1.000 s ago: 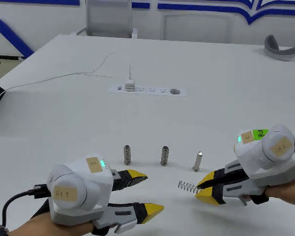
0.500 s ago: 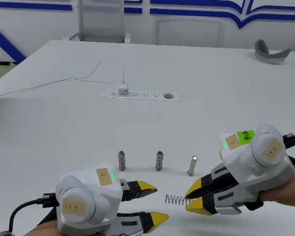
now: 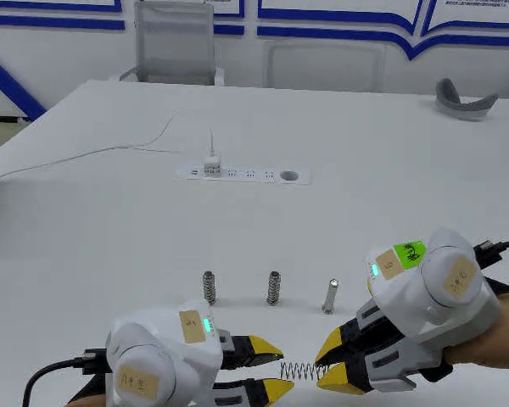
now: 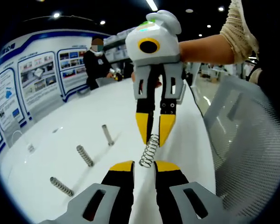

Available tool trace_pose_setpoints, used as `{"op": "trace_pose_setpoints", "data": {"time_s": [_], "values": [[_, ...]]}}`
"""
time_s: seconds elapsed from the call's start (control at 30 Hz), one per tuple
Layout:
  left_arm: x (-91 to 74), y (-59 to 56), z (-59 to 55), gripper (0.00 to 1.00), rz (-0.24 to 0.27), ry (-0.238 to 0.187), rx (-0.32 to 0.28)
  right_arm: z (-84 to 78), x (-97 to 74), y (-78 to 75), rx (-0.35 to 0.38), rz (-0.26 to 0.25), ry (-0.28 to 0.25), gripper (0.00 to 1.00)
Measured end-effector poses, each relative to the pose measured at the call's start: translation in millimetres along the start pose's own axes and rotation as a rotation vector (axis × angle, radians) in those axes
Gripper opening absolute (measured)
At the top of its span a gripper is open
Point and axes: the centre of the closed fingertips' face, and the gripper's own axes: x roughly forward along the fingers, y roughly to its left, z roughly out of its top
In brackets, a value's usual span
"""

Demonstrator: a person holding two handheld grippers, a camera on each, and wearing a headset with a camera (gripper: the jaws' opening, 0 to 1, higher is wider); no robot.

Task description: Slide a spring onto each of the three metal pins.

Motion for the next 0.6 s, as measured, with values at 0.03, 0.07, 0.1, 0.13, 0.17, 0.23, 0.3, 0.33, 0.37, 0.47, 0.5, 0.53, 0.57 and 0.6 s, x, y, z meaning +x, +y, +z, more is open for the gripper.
{"op": "trace_pose_setpoints", "data": {"time_s": [0.03, 0.07, 0.1, 0.13, 0.17, 0.23, 0.3, 0.33, 0.37, 0.47, 0.5, 0.53, 0.57, 0.6], "values": [[0.4, -1.1, 0.1, 0.16, -0.002, 0.001, 0.005, -0.1, 0.3, 1.0, -0.002, 0.003, 0.002, 0.12], [1.0, -2.5, 0.2, 0.16, -0.004, 0.003, 0.015, -0.3, 1.0, 2.1, -0.006, 0.005, 0.007, 0.12], [1.4, -3.3, 0.0, 0.15, -0.004, 0.004, 0.023, -0.7, 1.4, 3.0, -0.009, 0.006, 0.011, 0.12], [1.7, -4.2, -0.7, 0.13, -0.006, 0.009, 0.034, -0.8, 1.6, 3.4, -0.011, 0.006, 0.013, 0.12], [2.3, -5.8, -1.9, 0.12, -0.008, 0.015, 0.048, -0.8, 1.6, 3.8, -0.012, 0.006, 0.015, 0.12], [3.1, -7.4, -3.3, 0.12, -0.007, 0.022, 0.057, -0.9, 1.3, 5.2, -0.012, 0.010, 0.018, 0.12], [3.2, -8.0, -4.1, 0.12, -0.009, 0.027, 0.063, -0.3, 0.9, 6.1, -0.011, 0.014, 0.018, 0.12], [3.1, -8.4, -4.1, 0.12, -0.010, 0.027, 0.067, 1.1, -0.4, 6.7, -0.012, 0.015, 0.018, 0.12], [3.0, -8.1, -4.3, 0.12, -0.010, 0.029, 0.068, 2.5, -1.5, 7.0, -0.013, 0.015, 0.017, 0.12], [2.8, -7.2, -4.2, 0.11, -0.008, 0.031, 0.067, 11.0, -6.3, 6.4, -0.018, 0.012, 0.001, 0.12], [2.5, -6.5, -3.8, 0.11, -0.006, 0.030, 0.066, 16.1, -8.5, 5.5, -0.024, 0.007, -0.011, 0.12], [2.3, -5.8, -3.4, 0.11, -0.003, 0.029, 0.065, 19.4, -9.9, 5.1, -0.027, 0.004, -0.018, 0.12], [2.0, -4.8, -2.5, 0.11, 0.001, 0.026, 0.059, 24.4, -11.3, 4.6, -0.034, -0.001, -0.028, 0.12], [1.7, -4.1, -1.9, 0.11, 0.003, 0.024, 0.055, 27.5, -12.0, 4.6, -0.039, -0.003, -0.034, 0.12]]}}
